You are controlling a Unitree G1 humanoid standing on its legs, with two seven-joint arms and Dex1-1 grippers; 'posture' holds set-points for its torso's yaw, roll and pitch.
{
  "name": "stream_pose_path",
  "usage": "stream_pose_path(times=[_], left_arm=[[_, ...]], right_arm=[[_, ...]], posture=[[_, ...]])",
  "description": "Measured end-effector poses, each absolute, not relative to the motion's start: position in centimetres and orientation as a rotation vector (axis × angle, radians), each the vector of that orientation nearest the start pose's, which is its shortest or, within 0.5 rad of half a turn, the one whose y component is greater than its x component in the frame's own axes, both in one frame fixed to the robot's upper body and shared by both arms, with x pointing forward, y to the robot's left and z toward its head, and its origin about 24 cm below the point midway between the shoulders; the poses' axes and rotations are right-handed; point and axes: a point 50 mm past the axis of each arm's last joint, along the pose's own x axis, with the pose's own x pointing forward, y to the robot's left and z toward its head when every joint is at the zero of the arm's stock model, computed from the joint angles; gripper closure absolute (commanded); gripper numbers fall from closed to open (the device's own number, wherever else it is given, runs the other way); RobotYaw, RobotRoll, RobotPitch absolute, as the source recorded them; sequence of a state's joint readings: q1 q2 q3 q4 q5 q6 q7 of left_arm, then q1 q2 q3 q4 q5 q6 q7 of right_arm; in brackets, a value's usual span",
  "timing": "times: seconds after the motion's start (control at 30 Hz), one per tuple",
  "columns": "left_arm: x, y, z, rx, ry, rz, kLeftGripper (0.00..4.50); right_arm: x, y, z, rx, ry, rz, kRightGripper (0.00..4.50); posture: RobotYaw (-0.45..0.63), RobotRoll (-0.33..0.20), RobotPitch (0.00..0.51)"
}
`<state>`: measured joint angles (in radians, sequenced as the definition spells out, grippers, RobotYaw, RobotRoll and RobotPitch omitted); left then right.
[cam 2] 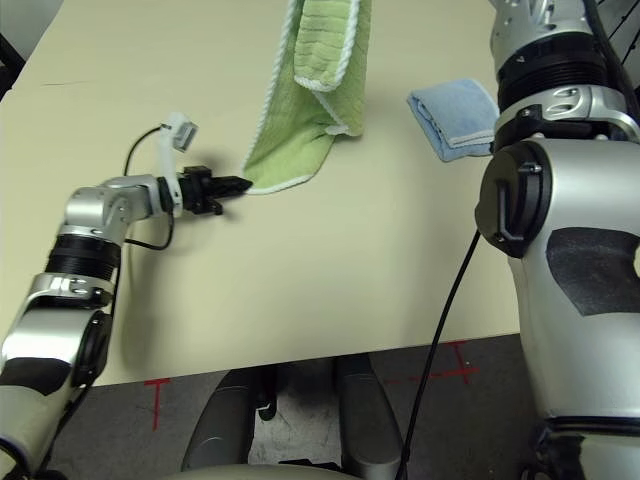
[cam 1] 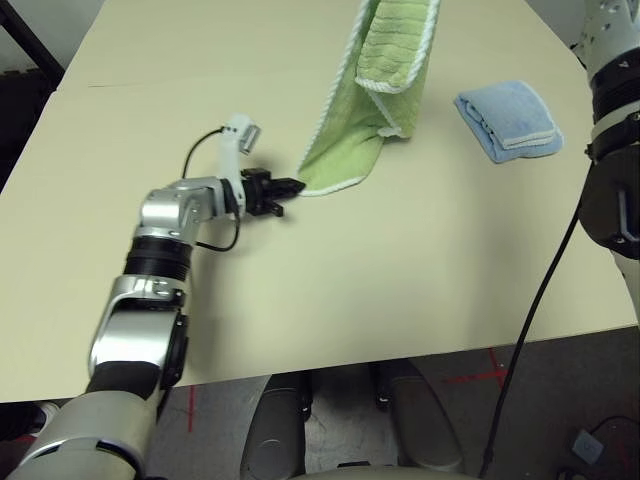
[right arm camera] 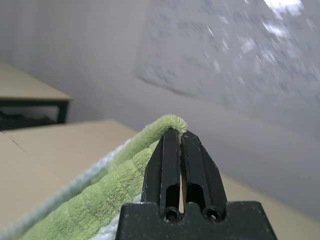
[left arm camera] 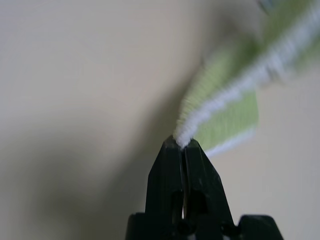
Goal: Fold the towel and set it aside.
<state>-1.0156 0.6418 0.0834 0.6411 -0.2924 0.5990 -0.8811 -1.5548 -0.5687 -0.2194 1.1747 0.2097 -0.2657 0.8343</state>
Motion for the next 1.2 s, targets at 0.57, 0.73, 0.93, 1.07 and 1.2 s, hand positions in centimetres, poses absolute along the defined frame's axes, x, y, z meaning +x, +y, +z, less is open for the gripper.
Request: stream_pose_path(times=[0.57,0.73,0.93,1.07,1.2], left_arm=[[37.5,27.3,33.6,0.195,-0.181,-0.403,4.45],[37.1,28.1,33.7,0.230,-0.155,-0.391,4.45],[37.0,29.6,32.5,0.206,-0.055,-0.371,4.45],[38.0,29.6,32.0,0.194,-0.050,-0.272,4.45],[38.2,28.0,36.8,0.181,-0.383,-0.114,4.45]], right_arm=[[38.7,-27.4,28.4,-0.106,-0.308,0.426,4.50],[38.8,-27.1,29.3,-0.091,-0.267,0.483,4.50],[39.1,-26.3,28.2,-0.068,-0.089,0.581,4.50],[40.7,-24.2,29.3,-0.164,-0.134,0.389,4.50],[40.3,-22.6,35.3,-0.138,-0.482,0.217,4.50]], posture=[[-0.01,0.000,0.325],[0.00,0.000,0.343],[0.01,0.000,0.359],[0.02,0.000,0.363],[0.02,0.000,0.368]])
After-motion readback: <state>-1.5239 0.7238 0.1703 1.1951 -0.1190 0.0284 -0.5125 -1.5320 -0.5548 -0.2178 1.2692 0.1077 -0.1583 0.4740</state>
